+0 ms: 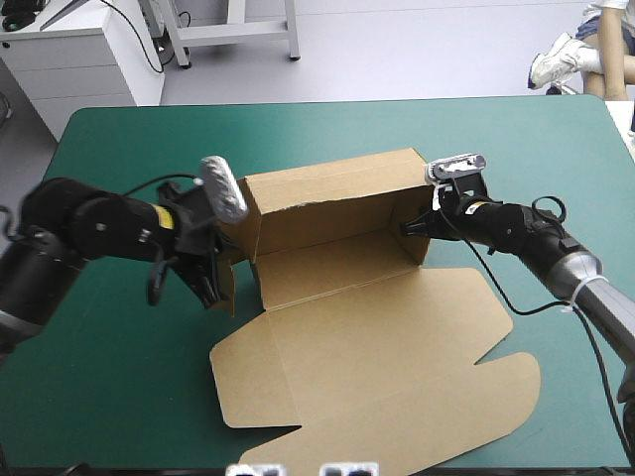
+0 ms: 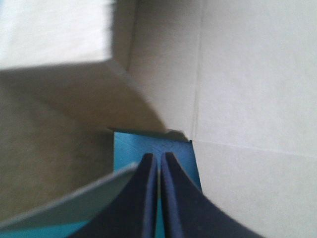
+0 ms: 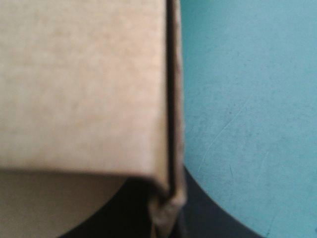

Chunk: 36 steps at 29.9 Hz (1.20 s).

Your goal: Fold the box

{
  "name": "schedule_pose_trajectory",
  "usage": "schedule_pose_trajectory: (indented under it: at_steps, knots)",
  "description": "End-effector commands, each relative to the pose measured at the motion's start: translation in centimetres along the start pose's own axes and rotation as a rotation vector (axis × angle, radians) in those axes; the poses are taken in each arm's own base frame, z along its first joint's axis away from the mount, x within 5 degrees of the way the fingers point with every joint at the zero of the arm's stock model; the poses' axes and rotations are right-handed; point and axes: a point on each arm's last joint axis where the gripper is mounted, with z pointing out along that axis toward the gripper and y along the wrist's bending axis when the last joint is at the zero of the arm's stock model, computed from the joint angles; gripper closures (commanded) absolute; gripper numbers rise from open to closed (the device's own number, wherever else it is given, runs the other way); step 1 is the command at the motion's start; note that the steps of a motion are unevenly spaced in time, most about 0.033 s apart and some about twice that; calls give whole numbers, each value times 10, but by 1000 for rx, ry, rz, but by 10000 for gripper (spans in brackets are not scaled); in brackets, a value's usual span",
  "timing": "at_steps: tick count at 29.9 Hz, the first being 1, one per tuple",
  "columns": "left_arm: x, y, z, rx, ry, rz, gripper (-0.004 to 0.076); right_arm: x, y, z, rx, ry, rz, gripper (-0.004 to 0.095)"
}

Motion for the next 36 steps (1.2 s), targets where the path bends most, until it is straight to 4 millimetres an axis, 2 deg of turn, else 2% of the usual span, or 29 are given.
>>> schedule_pose_trajectory:
  at_steps: [1, 5, 10, 13, 17, 23, 29, 32, 36]
  knots:
    - [15, 20, -54, -101, -227, -165, 716, 2, -3, -2, 15, 45, -12, 926]
    - [44, 47, -87, -253, -347, -394, 716, 2, -3, -2, 19, 46, -8, 926]
    - [77, 70, -99, -344, -426, -605, 716, 3, -3, -2, 18, 48, -8, 926]
    - [94, 82, -90, -397, -427, -698, 716, 3, -3, -2, 18, 48, -2, 926]
    - [124, 99, -67, -530, -349, -774, 716, 3, -3, -2, 19, 54, 16, 926]
    - [149, 109, -31, -461, -325, -906, 716, 5, -4, -3, 29, 72, 24, 925]
    - [154, 113, -22, -434, -319, -927, 716, -1, -3, -7, 23, 99, 38, 925]
    - [153, 113, -23, -430, -329, -932, 716, -18, -1, -18, 28, 127, 37, 925]
    - [151, 113, -23, -428, -349, -933, 716, -48, -3, -43, 94, 154, 31, 926]
